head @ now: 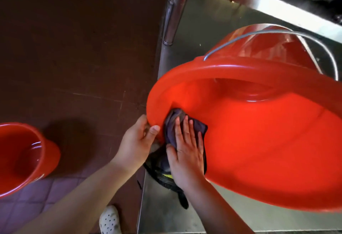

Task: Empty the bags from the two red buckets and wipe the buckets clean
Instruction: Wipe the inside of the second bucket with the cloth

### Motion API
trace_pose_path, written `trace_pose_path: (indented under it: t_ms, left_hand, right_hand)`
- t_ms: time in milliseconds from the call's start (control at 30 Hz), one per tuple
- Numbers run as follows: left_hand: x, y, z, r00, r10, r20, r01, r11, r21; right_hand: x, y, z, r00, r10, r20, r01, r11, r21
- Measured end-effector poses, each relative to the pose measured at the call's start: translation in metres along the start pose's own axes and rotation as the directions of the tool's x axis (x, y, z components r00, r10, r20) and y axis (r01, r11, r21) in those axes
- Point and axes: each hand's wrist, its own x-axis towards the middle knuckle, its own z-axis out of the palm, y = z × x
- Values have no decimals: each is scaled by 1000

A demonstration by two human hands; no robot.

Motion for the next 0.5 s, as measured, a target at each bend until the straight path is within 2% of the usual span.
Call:
trace_pose_path:
  t_ms: [100, 233, 367, 433, 500]
  left_hand:
    - [5, 10, -15, 1000, -4, 18, 5, 998, -56]
    - [9, 24, -36, 1000, -4, 9, 5, 997, -81]
    - [11, 32, -44, 996, 91, -3, -90, 994, 54]
    - [9, 32, -41, 995, 91, -36, -90, 995, 31]
    - [6, 26, -34, 999, 32, -44, -34, 999, -33]
  right_hand:
    - [25, 2, -4, 1000, -17, -1, 17, 999, 31]
    - [80, 24, -10, 1000, 4, -20, -5, 998, -70]
    - [136, 68, -24, 990, 137, 25, -135, 987, -83]
    - [153, 84, -29, 983, 177, 45, -171, 979, -112]
    - [161, 89, -27, 984, 177, 26, -171, 974, -148]
